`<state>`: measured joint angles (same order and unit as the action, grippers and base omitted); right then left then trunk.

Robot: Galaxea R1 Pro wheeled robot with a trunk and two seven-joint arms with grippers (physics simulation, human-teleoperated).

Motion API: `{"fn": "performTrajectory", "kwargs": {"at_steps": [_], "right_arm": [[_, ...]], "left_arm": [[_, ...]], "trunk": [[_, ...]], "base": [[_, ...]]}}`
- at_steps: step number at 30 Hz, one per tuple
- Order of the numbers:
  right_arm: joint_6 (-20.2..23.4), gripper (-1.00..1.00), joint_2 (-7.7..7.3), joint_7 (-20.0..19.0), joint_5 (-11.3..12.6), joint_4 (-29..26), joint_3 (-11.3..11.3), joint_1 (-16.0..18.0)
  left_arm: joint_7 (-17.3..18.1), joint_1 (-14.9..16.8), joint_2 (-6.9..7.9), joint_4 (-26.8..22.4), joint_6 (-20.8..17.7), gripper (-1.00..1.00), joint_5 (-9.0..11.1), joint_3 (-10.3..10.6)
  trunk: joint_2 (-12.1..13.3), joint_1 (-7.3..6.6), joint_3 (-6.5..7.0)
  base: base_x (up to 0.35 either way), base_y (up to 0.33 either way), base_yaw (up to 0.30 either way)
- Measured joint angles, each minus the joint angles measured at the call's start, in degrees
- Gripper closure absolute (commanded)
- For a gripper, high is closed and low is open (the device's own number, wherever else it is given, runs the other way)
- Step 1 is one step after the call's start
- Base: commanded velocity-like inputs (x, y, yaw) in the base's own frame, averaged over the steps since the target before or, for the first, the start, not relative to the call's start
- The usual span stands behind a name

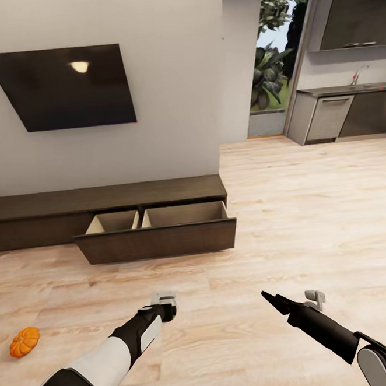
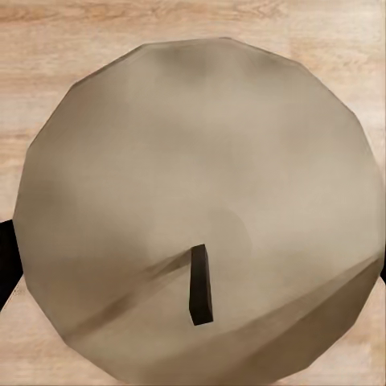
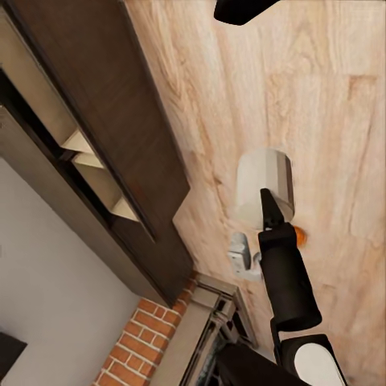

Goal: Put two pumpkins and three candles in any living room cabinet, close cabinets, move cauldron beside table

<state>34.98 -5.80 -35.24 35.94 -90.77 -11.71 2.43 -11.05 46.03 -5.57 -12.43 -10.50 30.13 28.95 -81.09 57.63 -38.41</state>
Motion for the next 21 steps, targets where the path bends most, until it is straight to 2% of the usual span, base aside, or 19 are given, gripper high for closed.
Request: {"fn": "performTrajectory", "kwargs": {"at_steps": [4, 8, 10, 15, 18, 21], "right_arm": [[0.0, -1.0, 0.0, 0.1, 0.0, 0.0, 0.0, 0.0], [0.2, -1.0, 0.0, 0.9, 0.0, 0.1, -0.1, 0.0], [0.3, -1.0, 0.04, 4.0, 0.0, 0.2, -0.2, 0.0], [0.5, -1.0, 0.22, 10.8, 0.3, 0.3, -0.2, 0.0], [0.5, -1.0, 0.14, 12.2, 0.5, 0.3, -0.2, 0.0], [0.6, -1.0, 0.1, 12.9, 0.5, 0.4, -0.2, 0.0]], "left_arm": [[1.1, 0.0, 0.0, 0.0, -0.2, 1.0, 0.1, 0.0], [4.2, 0.0, 0.0, 0.0, -0.8, 1.0, 0.1, 0.0], [5.6, 0.0, 0.0, 0.0, -1.1, 1.0, 0.0, 0.0], [6.3, 0.0, 0.02, 0.0, -1.3, 1.0, -0.2, 0.0], [6.5, 0.0, 0.02, 0.0, -1.4, 1.0, -0.1, 0.0], [6.5, 0.0, 0.07, 0.1, -2.8, 1.0, 0.0, -0.2]], "trunk": [[0.0, 0.0, 0.0], [0.0, 0.01, 0.0], [0.0, 0.02, 0.0], [0.0, 0.03, 0.0], [0.0, 0.03, 0.0], [1.2, -0.62, 0.53]], "base": [[0.302, 0.016, 0.0], [0.222, 0.004, 0.0], [0.081, 0.001, 0.0], [0.032, 0.001, 0.0], [0.007, 0.0, 0.0], [0.003, 0.0, 0.0]]}}
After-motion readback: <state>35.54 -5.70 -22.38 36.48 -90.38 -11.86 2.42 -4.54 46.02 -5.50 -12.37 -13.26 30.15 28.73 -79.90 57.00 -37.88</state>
